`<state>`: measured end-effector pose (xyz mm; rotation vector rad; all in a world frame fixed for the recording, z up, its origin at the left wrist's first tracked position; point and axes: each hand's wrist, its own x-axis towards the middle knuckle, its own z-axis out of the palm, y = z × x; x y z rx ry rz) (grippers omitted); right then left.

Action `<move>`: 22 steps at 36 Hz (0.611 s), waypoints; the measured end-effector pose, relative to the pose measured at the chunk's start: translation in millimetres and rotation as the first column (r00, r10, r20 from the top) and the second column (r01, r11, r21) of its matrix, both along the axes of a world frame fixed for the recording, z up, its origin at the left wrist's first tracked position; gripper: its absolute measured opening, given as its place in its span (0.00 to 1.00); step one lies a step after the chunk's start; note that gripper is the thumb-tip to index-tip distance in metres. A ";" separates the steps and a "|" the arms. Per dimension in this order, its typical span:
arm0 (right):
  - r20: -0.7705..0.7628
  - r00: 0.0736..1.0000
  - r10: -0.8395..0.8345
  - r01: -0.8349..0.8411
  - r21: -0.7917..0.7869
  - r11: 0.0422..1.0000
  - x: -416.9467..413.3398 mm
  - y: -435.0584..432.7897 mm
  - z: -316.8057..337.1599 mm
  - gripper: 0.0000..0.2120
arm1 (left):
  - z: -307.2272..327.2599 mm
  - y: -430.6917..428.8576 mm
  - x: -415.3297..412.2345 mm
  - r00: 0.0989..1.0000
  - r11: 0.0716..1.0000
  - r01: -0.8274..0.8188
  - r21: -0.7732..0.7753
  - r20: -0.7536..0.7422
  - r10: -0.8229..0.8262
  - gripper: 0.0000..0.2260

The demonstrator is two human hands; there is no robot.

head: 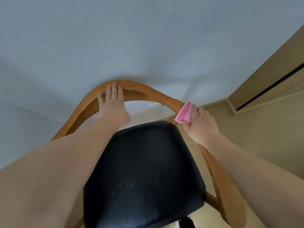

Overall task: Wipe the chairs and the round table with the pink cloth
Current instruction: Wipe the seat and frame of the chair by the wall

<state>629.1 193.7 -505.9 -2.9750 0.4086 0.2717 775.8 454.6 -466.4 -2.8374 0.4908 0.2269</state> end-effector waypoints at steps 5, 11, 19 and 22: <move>-0.004 1.000 -0.011 0.011 0.001 1.000 -1.2 0.5 0.8 0.36 | -10.6 -65.5 -31.6 0.913 0.929 0.348 -0.124 -0.181 -0.366 0.40; 0.011 1.000 -0.015 0.015 -0.021 1.000 -2.7 -0.3 -4.7 0.36 | -33.2 -100.7 -54.1 0.826 0.875 0.449 -0.180 -0.290 -0.483 0.39; 0.025 0.999 -0.031 0.032 -0.037 0.999 -16.5 -2.9 -8.1 0.37 | -44.6 -104.3 -63.6 0.878 0.873 0.350 -0.340 -0.207 -0.432 0.40; 0.016 0.998 -0.057 0.058 -0.020 0.998 -24.7 -2.9 -6.2 0.38 | -49.9 -105.7 -65.0 0.852 0.862 0.425 -0.275 -0.199 -0.484 0.42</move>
